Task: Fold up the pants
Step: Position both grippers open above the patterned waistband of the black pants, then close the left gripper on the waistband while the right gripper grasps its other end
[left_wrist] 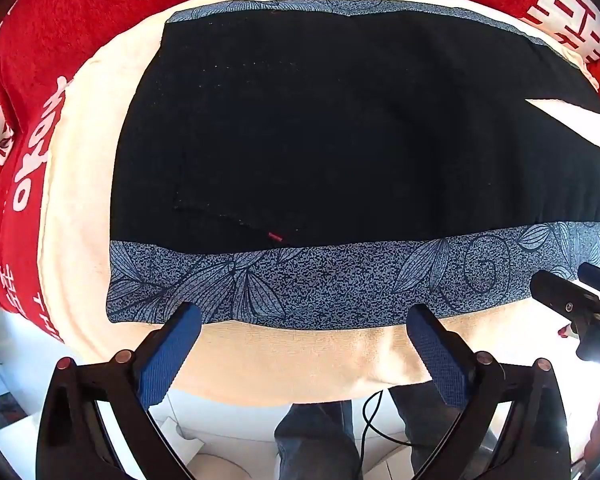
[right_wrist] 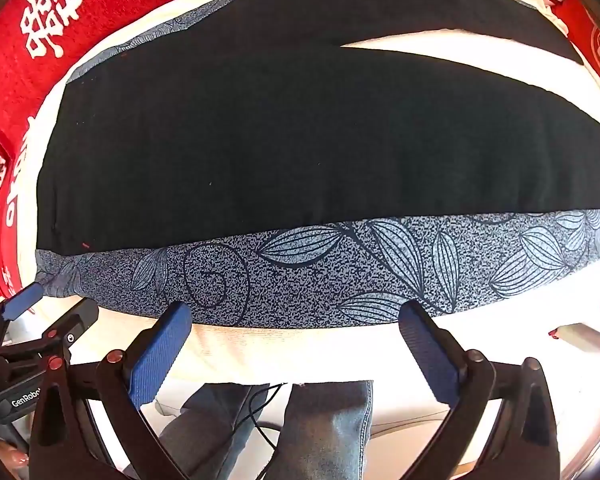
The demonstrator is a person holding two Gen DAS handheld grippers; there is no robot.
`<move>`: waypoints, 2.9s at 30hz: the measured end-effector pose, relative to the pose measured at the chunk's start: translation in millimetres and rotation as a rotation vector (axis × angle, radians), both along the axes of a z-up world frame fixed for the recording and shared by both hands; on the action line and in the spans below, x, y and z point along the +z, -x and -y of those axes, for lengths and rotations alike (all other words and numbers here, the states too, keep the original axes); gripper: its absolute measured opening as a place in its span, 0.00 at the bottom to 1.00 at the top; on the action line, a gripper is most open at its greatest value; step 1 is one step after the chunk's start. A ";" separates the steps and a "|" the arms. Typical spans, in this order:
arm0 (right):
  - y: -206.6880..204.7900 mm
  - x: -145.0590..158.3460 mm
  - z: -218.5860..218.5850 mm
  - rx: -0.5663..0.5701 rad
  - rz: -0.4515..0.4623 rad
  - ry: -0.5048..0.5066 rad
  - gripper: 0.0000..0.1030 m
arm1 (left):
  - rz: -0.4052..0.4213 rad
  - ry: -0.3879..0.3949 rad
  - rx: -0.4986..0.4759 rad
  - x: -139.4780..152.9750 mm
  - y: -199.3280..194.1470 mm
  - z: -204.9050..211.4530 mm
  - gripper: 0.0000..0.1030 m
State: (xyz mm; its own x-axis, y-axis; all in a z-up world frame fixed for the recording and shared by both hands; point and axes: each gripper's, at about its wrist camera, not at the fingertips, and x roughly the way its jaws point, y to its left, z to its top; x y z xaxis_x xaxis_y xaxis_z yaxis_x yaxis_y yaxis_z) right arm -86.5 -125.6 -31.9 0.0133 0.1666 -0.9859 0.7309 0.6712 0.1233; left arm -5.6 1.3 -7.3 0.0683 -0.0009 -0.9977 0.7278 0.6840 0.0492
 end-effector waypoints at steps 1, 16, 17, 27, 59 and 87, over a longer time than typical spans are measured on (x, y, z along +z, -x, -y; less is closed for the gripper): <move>-1.9 -1.1 1.3 0.007 0.003 -0.002 1.00 | -0.002 0.000 0.001 -0.3 -0.3 0.3 1.00; -1.9 1.8 4.1 0.021 0.014 0.030 1.00 | 0.002 0.009 0.010 2.0 -3.2 9.8 1.00; -3.1 2.1 5.7 0.021 0.013 0.031 1.00 | 0.002 0.010 0.010 1.7 -2.9 10.2 1.00; 0.8 -1.1 2.5 0.011 0.012 0.030 1.00 | -0.010 0.001 0.013 -1.5 -6.6 19.1 1.00; 1.4 -18.8 17.8 0.008 0.004 -0.036 1.00 | -0.035 -0.051 0.006 -14.9 -15.0 47.7 1.00; 15.6 -13.7 28.3 0.098 0.064 0.003 1.00 | 0.026 0.010 0.094 -4.8 -0.5 21.7 1.00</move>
